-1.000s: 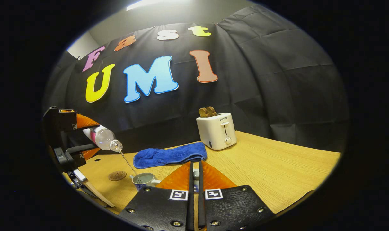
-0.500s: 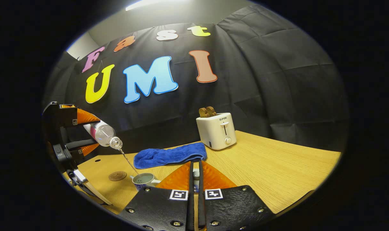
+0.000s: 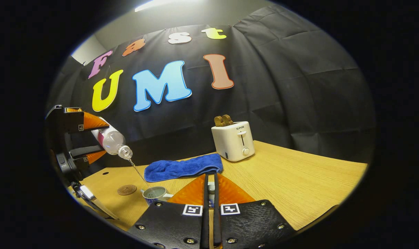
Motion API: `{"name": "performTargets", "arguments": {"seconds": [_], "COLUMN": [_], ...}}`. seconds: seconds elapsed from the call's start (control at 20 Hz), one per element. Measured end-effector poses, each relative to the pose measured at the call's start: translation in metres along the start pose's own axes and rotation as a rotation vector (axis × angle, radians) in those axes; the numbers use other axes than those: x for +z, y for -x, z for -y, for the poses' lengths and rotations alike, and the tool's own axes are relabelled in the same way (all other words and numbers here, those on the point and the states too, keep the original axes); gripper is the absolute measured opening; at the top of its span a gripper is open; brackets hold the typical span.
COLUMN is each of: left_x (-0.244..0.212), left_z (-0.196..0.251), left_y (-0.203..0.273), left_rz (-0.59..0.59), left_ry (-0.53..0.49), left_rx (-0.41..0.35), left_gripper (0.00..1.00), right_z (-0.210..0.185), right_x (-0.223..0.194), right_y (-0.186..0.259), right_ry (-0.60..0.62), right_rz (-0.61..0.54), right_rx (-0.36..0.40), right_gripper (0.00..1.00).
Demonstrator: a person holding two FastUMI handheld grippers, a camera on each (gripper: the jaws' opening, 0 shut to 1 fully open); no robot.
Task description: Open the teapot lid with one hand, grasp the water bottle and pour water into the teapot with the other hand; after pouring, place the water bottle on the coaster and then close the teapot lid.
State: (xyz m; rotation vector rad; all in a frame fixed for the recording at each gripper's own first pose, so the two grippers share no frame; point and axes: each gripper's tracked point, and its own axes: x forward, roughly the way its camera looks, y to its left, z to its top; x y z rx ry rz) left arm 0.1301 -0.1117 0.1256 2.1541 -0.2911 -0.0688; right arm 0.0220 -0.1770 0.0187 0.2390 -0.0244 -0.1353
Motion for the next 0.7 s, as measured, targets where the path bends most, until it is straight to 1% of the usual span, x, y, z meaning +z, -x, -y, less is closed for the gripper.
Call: {"name": "performTargets", "arguments": {"seconds": [0.35,0.45,0.5,0.55,0.7], "left_x": [0.003,0.006,0.008,0.01,0.012], "left_z": [-0.005,-0.007,-0.009,-0.011,-0.013], "left_y": [0.005,0.003,0.002,0.001,0.002], "left_rz": [0.015,0.021,0.024,0.026,0.032], "left_ry": [-0.082,-0.091,-0.097,-0.106,-0.124], "left_rx": [0.028,0.028,0.03,0.034,0.042], "left_gripper": [0.87,0.87,0.8,0.87,0.87], "right_z": [0.001,0.001,0.001,0.001,0.0], "right_x": [0.001,0.001,0.001,0.001,0.0], "right_y": [0.0,0.0,0.001,0.001,0.0], "right_ry": [-0.002,-0.002,-0.002,-0.002,-0.001], "right_rz": [0.0,0.0,0.0,0.0,-0.001], "right_rx": [0.0,0.0,0.0,0.0,0.001], "right_gripper": [0.05,0.05,0.05,0.05,0.05]}}
